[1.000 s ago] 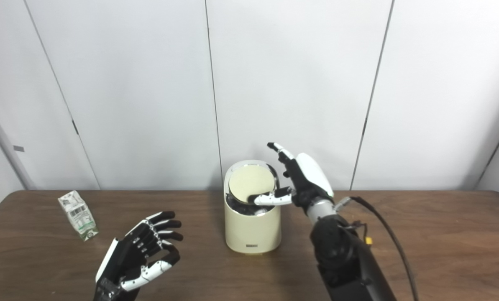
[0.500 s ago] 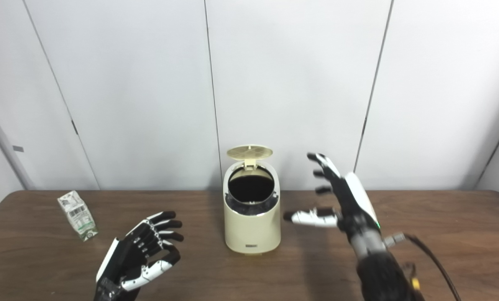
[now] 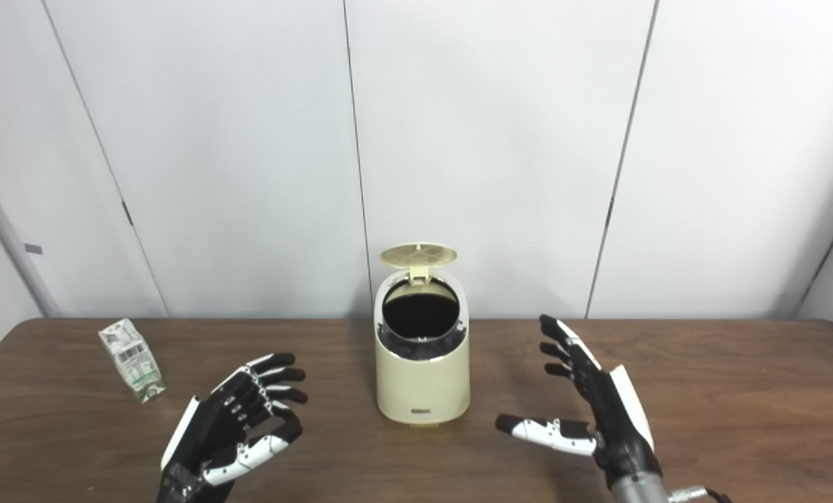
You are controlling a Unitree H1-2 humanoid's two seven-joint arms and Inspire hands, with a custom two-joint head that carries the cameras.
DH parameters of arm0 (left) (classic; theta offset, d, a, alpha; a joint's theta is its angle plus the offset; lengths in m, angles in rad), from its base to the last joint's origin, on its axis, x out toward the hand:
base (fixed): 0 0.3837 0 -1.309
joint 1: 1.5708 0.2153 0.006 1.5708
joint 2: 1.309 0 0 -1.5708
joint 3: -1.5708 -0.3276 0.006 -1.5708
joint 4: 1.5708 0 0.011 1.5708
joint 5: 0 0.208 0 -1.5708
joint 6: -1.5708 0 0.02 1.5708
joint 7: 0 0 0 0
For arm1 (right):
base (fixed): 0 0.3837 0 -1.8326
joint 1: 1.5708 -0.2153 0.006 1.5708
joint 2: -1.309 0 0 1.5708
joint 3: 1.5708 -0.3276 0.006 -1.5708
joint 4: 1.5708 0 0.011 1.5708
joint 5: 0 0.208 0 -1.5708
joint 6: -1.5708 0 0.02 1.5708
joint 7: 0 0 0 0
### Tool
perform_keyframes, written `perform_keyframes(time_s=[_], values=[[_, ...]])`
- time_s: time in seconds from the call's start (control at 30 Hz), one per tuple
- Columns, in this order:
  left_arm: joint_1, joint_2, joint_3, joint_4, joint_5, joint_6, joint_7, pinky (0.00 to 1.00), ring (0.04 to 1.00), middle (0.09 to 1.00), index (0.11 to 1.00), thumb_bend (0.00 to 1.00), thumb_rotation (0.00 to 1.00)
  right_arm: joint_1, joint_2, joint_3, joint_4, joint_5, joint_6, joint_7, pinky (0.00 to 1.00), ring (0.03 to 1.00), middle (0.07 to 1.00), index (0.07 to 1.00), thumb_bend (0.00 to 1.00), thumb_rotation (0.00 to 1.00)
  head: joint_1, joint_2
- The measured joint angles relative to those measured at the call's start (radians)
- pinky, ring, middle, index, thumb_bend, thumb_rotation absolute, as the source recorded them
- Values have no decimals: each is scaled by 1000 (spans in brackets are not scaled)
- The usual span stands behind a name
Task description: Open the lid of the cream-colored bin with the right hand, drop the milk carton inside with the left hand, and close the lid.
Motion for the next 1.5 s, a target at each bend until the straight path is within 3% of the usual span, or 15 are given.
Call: perform_keyframes(time_s=[0.1,0.23,0.4,0.53,0.67,0.8,0.97,1.1,1.23,1.33,1.5], values=[[0,3,0,-1,4,0,1,480,625,714,778,689,162,9,0,-6,18,18,-29,-1,800,856,894,895,816,236,0,0],[1,9,8,-10,11,0,6,483,623,715,775,686,123,30,6,-7,21,20,-44,-1,791,855,890,892,818,224,0,0],[-1,31,56,-52,97,-21,44,517,620,700,747,713,138,36,14,-8,25,20,-59,-7,789,853,892,892,806,187,46,-14],[-18,92,102,-97,119,-23,53,522,636,707,756,715,166,32,13,-18,68,41,-94,-8,775,861,905,902,791,206,109,-29],[-41,152,157,-121,148,-7,82,544,642,723,764,749,199,31,12,-26,125,64,-137,-8,826,883,921,916,772,156,192,-58],[-68,211,209,-122,153,2,90,558,638,727,763,752,157,32,7,-44,154,103,-167,-5,847,892,926,919,762,108,232,-75],[-105,262,258,-120,149,2,105,563,654,708,750,801,111,36,0,-53,141,137,-158,1,774,854,902,894,770,122,275,-97],[-153,344,283,-106,175,20,106,572,709,754,761,814,79,46,0,-50,104,164,-142,16,697,817,885,879,775,170,304,-109],[-212,408,286,-56,254,35,123,639,774,803,784,839,76,45,-2,-48,107,168,-144,27,628,785,856,844,810,225,319,-115],[-230,416,282,-18,295,46,139,667,803,824,801,855,74,44,-3,-48,110,168,-145,29,601,770,843,826,824,240,337,-126],[-240,449,234,70,452,81,160,601,762,805,811,943,167,44,-5,-49,113,168,-150,32,559,744,822,805,836,231,350,-133]])
